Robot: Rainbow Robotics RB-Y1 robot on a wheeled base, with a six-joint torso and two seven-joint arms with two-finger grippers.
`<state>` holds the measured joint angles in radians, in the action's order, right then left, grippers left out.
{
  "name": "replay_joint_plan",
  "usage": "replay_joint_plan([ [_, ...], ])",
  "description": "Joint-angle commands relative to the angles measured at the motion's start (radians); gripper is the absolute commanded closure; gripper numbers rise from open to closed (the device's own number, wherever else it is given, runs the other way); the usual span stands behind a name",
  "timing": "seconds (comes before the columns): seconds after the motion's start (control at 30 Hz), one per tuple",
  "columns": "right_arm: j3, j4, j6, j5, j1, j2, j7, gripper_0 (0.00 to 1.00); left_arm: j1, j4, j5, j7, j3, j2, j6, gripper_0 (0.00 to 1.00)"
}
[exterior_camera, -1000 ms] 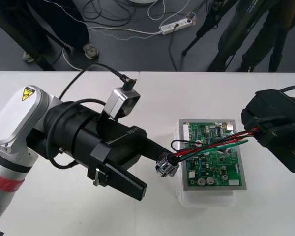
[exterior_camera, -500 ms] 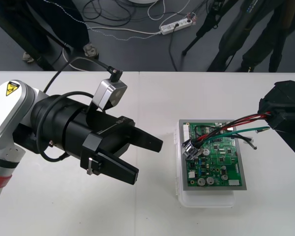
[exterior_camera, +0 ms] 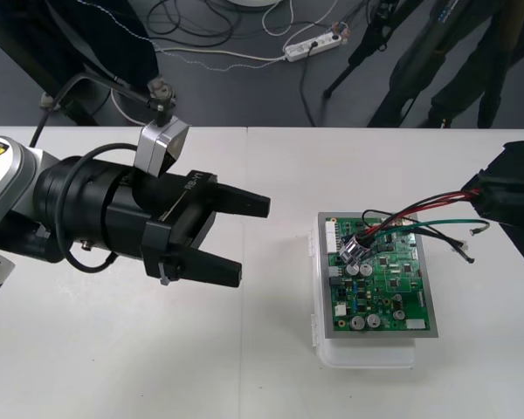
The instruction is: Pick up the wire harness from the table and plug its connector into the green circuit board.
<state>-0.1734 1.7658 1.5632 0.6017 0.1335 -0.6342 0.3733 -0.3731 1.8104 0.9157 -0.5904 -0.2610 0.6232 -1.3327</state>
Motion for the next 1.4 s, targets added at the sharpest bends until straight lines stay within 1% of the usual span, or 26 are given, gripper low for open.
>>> replay_joint_plan([
  [0.03, -0.080, 0.050, 0.008, 0.070, -0.014, 0.037, -0.034, 1.00, 0.028, 0.047, -0.017, 0.090, 0.016, 0.082, 0.159, 0.00],
  [0.17, -0.086, 0.083, 0.008, 0.119, -0.020, 0.064, -0.034, 1.00, 0.037, 0.083, -0.049, 0.106, -0.026, 0.142, 0.240, 0.00],
  [0.23, -0.087, 0.098, 0.008, 0.148, -0.022, 0.084, -0.034, 1.00, 0.045, 0.115, -0.077, 0.132, -0.052, 0.181, 0.302, 0.00],
  [0.33, -0.089, 0.118, 0.008, 0.178, -0.022, 0.105, -0.036, 1.00, 0.049, 0.145, -0.100, 0.192, -0.075, 0.214, 0.366, 0.00],
  [0.43, -0.090, 0.139, 0.008, 0.205, -0.022, 0.131, -0.040, 1.00, 0.051, 0.162, -0.112, 0.248, -0.092, 0.228, 0.402, 0.00],
  [0.77, -0.094, 0.230, -0.006, 0.280, -0.025, 0.194, -0.045, 1.00, 0.049, 0.167, -0.130, 0.420, -0.099, 0.221, 0.418, 0.00],
  [1.2, -0.086, 0.322, -0.092, 0.405, -0.025, 0.257, -0.063, 1.00, 0.042, 0.202, -0.120, 0.457, -0.104, 0.162, 0.417, 0.00],
  [1.4, -0.074, 0.334, -0.114, 0.421, -0.025, 0.261, -0.068, 1.00, 0.022, 0.207, -0.118, 0.469, -0.158, 0.151, 0.417, 0.00],
])
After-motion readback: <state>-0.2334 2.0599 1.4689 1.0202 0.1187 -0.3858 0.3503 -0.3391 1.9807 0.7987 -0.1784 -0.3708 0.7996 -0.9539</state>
